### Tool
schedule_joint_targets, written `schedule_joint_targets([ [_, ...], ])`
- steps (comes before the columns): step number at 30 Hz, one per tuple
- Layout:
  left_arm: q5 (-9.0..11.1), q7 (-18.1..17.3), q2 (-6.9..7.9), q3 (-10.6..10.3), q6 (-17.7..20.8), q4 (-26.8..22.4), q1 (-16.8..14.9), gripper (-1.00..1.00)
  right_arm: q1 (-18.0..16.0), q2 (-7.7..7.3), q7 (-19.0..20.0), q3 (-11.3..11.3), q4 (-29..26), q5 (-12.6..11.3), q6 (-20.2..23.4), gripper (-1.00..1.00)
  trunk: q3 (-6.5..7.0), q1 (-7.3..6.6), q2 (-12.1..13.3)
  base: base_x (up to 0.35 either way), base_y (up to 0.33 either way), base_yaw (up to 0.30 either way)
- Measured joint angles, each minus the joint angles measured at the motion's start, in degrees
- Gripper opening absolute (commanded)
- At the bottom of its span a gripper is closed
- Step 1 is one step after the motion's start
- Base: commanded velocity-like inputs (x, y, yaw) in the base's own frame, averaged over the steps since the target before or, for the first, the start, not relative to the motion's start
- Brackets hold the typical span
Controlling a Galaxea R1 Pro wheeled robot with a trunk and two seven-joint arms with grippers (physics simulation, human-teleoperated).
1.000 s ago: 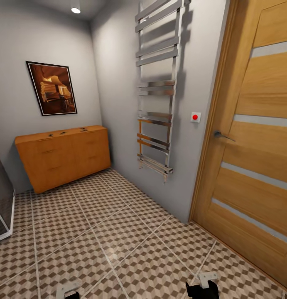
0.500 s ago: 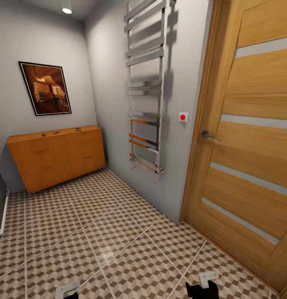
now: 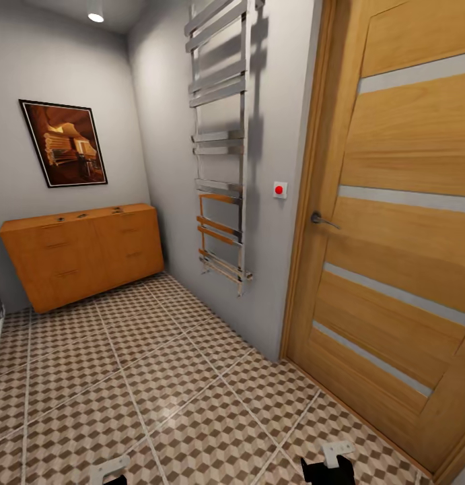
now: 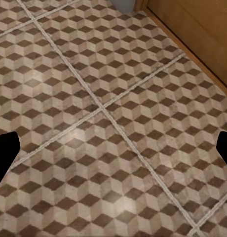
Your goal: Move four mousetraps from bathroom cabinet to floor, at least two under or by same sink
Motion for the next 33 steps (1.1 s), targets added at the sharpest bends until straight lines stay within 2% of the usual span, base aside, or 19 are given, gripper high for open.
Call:
schedule_joint_targets([
  [8, 0.1, 0.0, 0.05, 0.1, -0.1, 0.0, 0.0, 1.0, 0.0, 0.04, 0.0, 0.0, 0.3, 0.0, 0.0, 1.0, 0.0, -0.02, 0.0, 0.079, -0.014, 0.0],
  [26, 0.0, -0.1, 0.17, 0.0, 0.0, 0.0, 0.0, 1.0, 0.0, 0.01, 0.0, 0.0, 0.3, 0.0, 0.0, 1.0, 0.0, -0.04, 0.0, 0.315, 0.0, 0.0],
  [33, 0.1, -0.1, 0.28, 0.1, 0.0, 0.0, 0.0, 1.0, 0.0, 0.0, 0.0, 0.0, 0.3, 0.0, -0.1, 1.0, 0.0, -0.04, 0.0, 0.324, 0.099, 0.002],
])
